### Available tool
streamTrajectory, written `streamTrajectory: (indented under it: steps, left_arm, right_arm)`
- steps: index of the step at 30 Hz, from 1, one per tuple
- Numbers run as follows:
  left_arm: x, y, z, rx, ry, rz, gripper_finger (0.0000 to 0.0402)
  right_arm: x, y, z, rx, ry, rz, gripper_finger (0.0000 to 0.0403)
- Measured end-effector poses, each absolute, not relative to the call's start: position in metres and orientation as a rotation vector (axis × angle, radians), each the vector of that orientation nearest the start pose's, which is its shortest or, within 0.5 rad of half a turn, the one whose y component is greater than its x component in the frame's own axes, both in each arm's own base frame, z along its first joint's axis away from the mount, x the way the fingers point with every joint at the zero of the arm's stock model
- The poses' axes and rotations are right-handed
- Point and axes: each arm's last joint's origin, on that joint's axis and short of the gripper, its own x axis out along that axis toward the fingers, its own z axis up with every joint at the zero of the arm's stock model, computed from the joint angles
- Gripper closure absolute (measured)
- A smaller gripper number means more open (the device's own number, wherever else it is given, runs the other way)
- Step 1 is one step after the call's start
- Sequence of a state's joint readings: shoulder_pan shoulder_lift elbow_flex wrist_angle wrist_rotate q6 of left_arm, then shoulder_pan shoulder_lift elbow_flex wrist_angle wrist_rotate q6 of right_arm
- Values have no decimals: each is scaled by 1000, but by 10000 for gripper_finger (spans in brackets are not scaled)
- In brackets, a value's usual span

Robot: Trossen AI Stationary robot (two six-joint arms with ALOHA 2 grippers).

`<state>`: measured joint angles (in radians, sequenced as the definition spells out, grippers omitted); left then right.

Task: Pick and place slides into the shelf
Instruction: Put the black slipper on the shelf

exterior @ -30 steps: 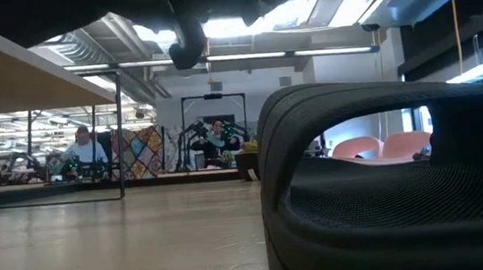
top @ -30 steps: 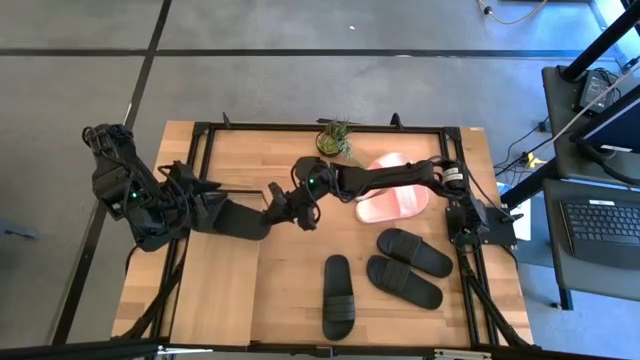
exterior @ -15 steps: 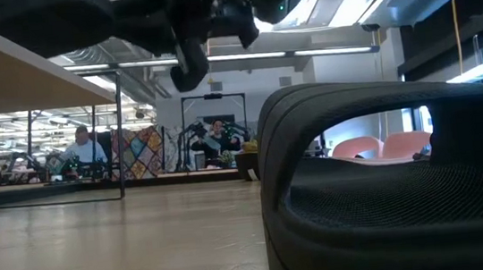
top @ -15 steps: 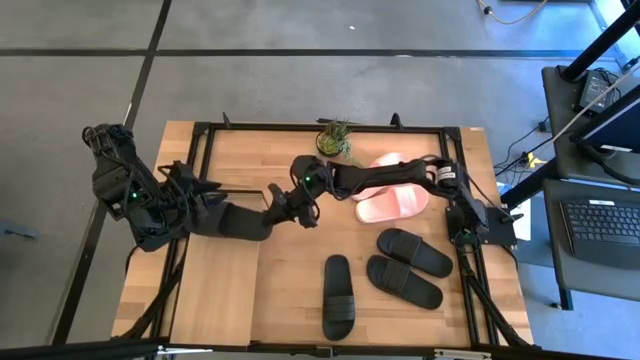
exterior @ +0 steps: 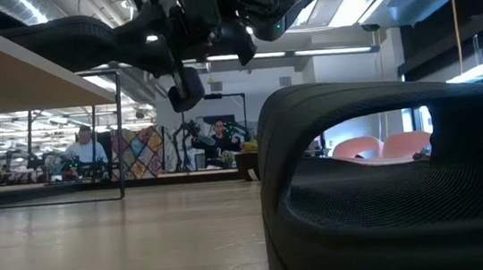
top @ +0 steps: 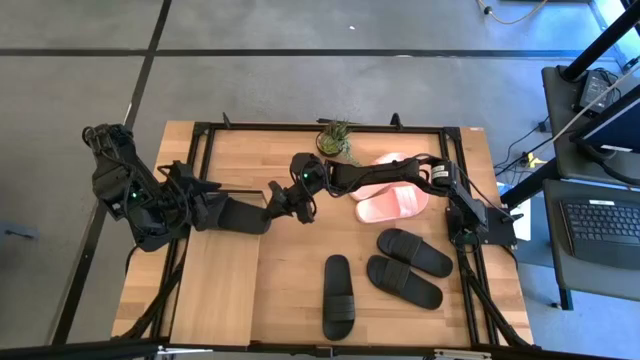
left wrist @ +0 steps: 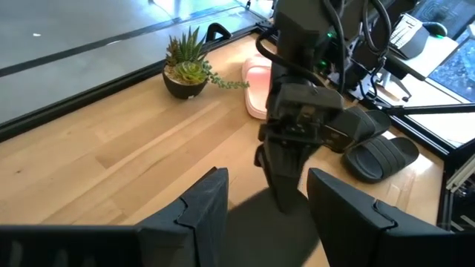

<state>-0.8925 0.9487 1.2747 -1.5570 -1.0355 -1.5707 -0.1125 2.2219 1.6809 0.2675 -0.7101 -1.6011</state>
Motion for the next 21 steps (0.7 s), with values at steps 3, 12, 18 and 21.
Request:
streamTrajectory:
  steps: [3, 12, 18, 21]
  left_arm:
    - [86, -67, 376, -496, 395, 565, 227]
    - [86, -67, 375, -491, 397, 565, 227]
    - [86, -67, 375, -491, 397, 565, 227]
    - [86, -67, 375, -491, 397, 565, 227]
  right_arm:
    - [506, -42, 215, -1434, -273, 642, 345]
    - [505, -44, 214, -1425, -277, 660, 338]
    - [505, -45, 214, -1424, -269, 659, 320]
    - [505, -47, 214, -1423, -265, 657, 320]
